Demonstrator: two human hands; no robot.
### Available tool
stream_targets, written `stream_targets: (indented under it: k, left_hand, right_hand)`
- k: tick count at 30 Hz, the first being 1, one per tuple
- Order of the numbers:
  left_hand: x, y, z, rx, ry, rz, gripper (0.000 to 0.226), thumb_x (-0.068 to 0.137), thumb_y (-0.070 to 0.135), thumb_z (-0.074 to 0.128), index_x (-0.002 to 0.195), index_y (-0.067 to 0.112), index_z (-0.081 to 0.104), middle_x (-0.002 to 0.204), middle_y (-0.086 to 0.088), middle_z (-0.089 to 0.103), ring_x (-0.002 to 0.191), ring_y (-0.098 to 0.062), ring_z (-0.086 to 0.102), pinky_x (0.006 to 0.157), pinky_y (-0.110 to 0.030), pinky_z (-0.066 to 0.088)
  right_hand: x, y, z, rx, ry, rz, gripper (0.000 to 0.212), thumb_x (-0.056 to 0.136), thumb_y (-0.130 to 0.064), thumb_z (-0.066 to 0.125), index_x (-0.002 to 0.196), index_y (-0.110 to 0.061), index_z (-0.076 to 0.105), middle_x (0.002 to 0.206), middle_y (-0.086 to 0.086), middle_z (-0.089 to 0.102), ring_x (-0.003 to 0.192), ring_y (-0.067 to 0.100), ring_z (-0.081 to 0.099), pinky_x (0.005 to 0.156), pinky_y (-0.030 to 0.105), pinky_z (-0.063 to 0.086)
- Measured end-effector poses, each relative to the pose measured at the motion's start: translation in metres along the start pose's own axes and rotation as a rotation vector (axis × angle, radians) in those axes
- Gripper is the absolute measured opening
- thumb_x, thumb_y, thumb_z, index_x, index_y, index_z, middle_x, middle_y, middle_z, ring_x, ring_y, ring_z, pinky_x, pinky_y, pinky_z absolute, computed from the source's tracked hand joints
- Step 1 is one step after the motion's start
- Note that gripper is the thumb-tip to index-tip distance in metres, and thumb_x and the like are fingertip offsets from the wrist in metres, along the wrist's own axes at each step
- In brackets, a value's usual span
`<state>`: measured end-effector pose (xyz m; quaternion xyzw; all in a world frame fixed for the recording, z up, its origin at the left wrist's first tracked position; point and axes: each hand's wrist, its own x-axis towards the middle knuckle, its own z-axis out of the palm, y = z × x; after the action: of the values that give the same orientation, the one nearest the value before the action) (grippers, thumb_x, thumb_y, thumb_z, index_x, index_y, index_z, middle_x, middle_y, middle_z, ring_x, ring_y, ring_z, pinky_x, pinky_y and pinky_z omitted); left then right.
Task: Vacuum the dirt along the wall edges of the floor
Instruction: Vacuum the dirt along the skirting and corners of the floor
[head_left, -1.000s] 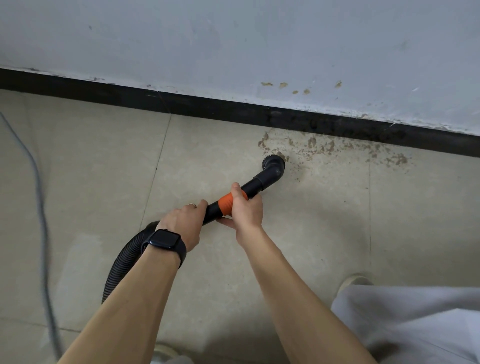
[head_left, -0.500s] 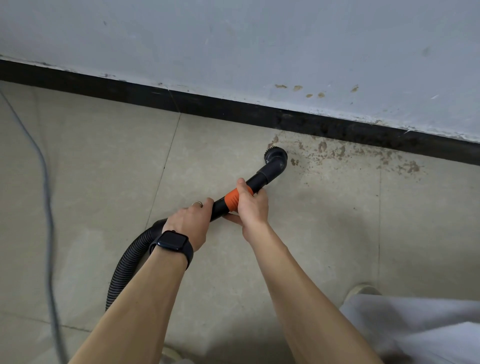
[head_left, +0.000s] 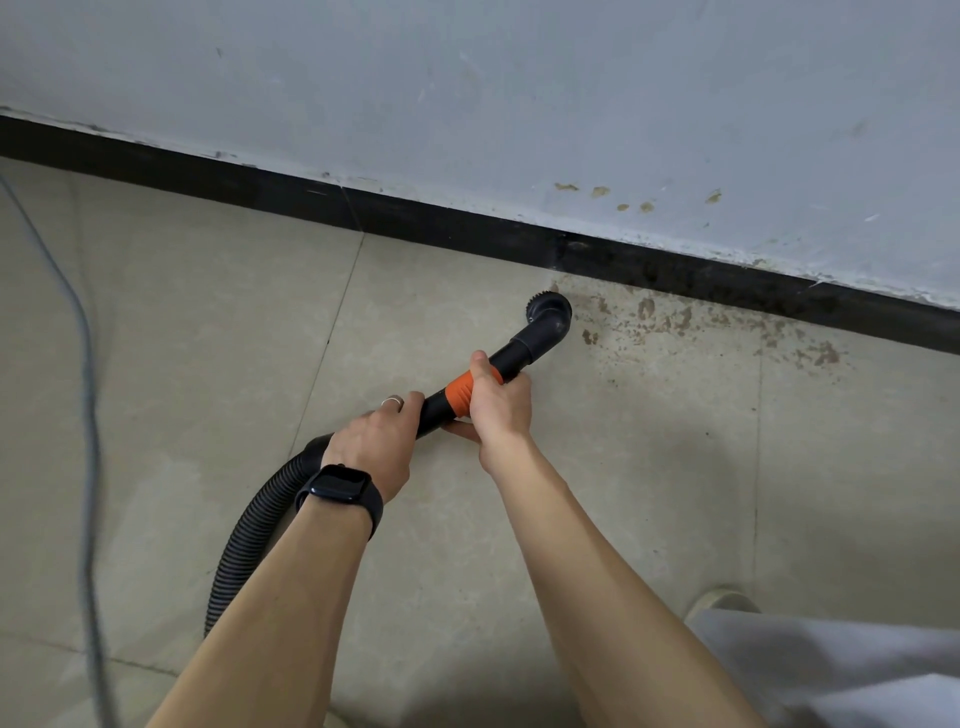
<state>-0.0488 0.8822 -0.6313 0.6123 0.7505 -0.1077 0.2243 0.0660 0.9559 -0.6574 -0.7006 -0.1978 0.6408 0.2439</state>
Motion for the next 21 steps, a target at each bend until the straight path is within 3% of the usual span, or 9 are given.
stream_targets:
  k: [21]
  left_hand:
    - [0.026,0.027,-0.007,-0.002,0.037,0.051,0.042,0.091,0.008,0.056,0.127,0.019,0.037,0.109,-0.003,0.056,0.091,-0.031,0.063,0.060,-0.036,0.038]
  right_hand:
    - [0.032,-0.024,-0.021,0.026,0.018,-0.020,0.041,0.097,-0.041,0.065,0.125,-0.014,0.052,0.116,0.011,0.062,0.099,0.033,0.069,0.066,0.052,0.065]
